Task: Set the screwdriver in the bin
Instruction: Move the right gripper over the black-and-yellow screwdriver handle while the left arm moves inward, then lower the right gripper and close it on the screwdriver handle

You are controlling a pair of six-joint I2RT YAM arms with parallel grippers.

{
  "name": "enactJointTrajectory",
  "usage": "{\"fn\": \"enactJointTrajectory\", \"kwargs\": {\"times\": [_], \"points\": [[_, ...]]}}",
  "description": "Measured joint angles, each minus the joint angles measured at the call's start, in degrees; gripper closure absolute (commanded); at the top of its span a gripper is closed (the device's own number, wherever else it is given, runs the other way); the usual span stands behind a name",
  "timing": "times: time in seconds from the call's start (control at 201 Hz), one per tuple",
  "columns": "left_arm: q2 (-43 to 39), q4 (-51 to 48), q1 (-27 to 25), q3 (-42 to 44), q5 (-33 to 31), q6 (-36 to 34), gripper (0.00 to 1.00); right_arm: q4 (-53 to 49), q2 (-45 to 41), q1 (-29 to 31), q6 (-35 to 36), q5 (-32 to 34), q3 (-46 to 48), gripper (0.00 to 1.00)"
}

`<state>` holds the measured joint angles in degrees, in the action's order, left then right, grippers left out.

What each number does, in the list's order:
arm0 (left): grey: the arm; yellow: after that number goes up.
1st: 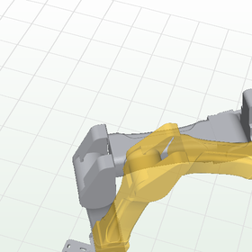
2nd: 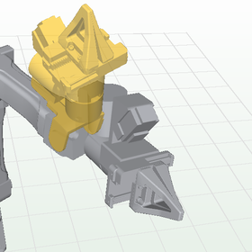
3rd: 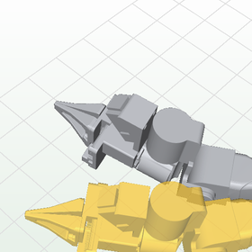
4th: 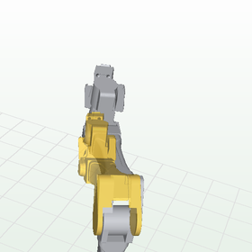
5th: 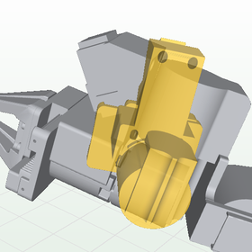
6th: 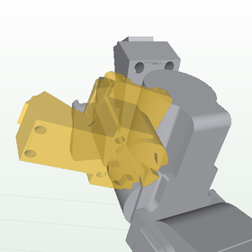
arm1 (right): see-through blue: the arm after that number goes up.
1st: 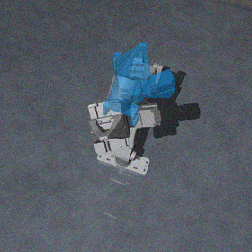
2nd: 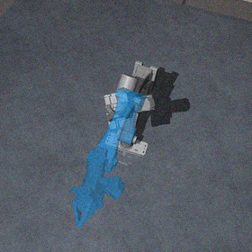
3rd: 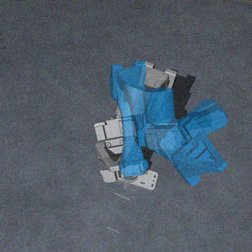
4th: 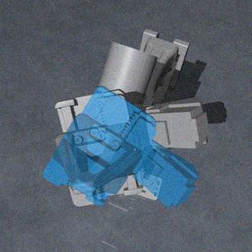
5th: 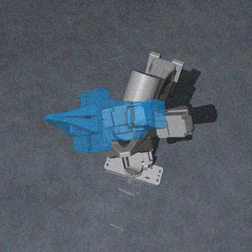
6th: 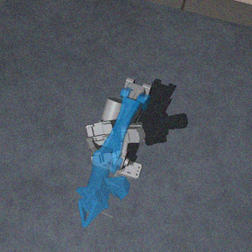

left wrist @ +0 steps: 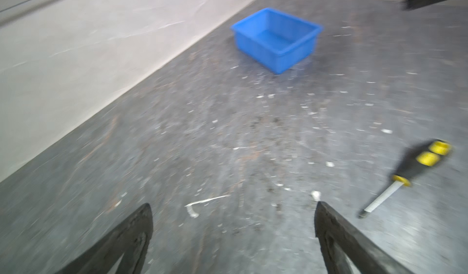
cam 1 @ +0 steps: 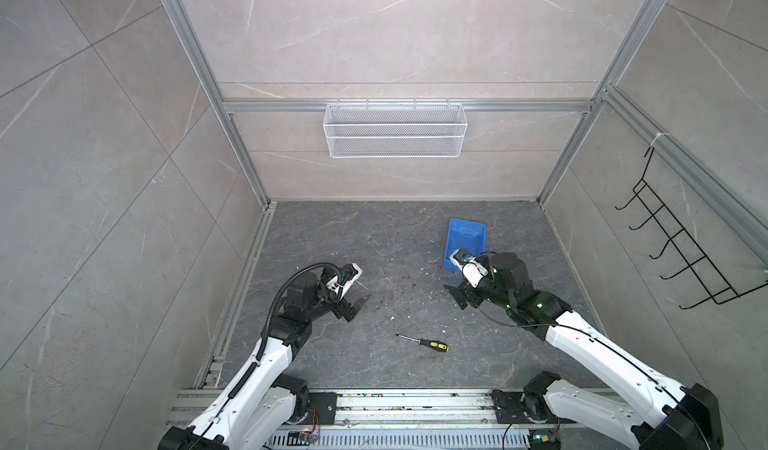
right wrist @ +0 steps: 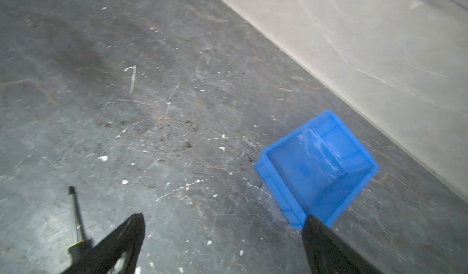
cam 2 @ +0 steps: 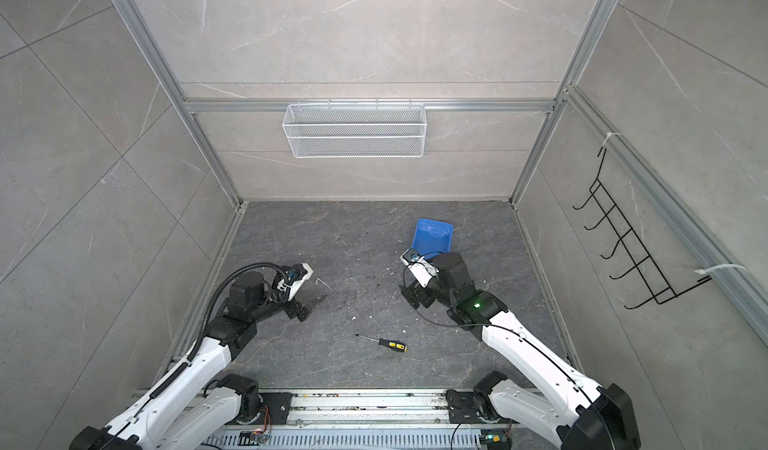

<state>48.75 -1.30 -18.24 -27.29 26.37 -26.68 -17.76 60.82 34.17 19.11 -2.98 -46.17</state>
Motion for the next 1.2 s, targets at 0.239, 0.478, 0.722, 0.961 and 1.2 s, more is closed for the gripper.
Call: {"fn": "enactJointTrajectory", "kwargs": {"times": [0.239,0.478,0.722,0.961,1.2], "points": [[0.2,-6.5,-4.3,1.8,5.8,-4.7,0.00,-9.1,7.3,11.1,1.1,0.0,-3.5,0.01],[-3.1,-12.7,-5.9,1.9,8.7,-9.4,0.00,-13.6,10.0,16.9,1.0,0.4,-3.5,0.01],[-4.5,-14.7,-6.0,3.3,10.8,-10.9,0.00,-15.8,13.3,19.9,0.0,2.3,-3.4,0.04],[-3.7,-16.7,-6.7,3.7,11.9,-12.7,0.00,-17.6,20.5,22.8,0.0,1.0,-3.4,0.06],[-4.2,-17.7,-7.2,5.0,12.9,-15.7,0.00,-17.6,25.4,22.8,-0.3,1.2,-3.2,0.06]]}}
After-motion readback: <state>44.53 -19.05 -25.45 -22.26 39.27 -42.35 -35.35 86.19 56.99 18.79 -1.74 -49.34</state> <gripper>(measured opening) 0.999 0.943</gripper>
